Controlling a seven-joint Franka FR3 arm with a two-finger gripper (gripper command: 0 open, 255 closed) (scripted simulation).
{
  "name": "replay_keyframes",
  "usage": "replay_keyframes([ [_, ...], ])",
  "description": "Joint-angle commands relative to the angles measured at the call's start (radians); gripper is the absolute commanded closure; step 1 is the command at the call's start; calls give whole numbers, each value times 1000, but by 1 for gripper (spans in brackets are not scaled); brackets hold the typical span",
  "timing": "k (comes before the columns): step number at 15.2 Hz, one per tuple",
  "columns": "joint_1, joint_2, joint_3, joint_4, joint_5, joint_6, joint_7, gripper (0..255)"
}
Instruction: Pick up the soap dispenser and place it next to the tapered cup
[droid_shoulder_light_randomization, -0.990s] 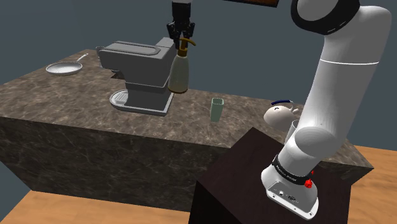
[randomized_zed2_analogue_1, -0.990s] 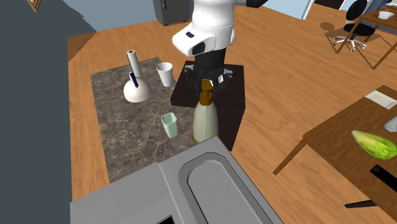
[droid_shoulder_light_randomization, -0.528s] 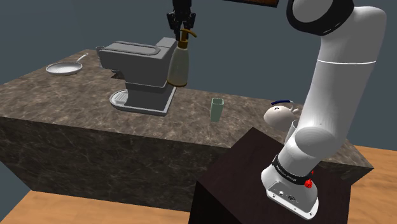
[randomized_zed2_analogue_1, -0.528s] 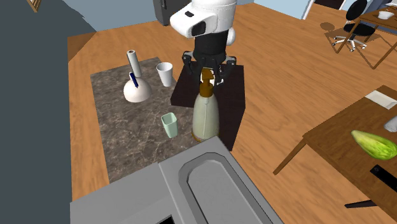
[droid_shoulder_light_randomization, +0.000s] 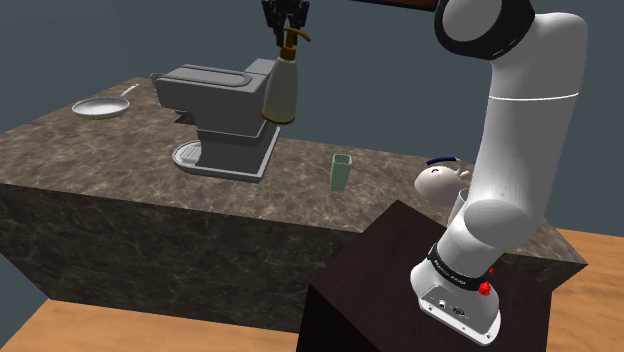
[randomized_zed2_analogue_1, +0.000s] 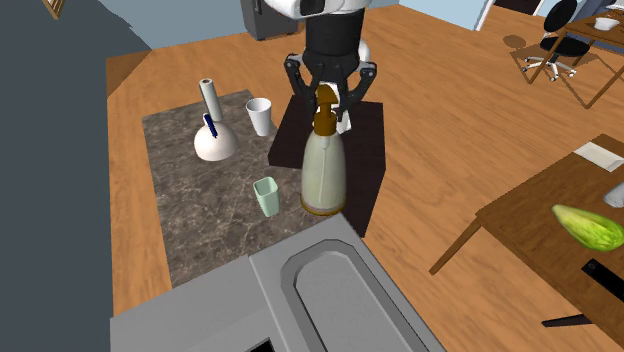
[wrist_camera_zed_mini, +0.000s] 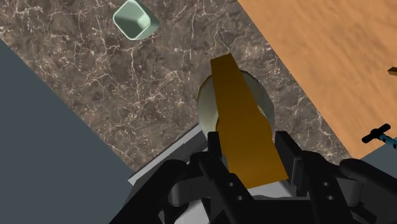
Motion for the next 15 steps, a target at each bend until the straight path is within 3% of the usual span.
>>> replay_keyframes([
  [1, 3, 26, 0, 67, -3, -41, -1, 255],
  [4, -34, -142, -11, -176, 14, 36, -36, 255],
  [7, -63, -274, -28, -352, 25, 81, -77, 255],
  [15, -118, -562, -93, -682, 26, 128, -196, 255],
])
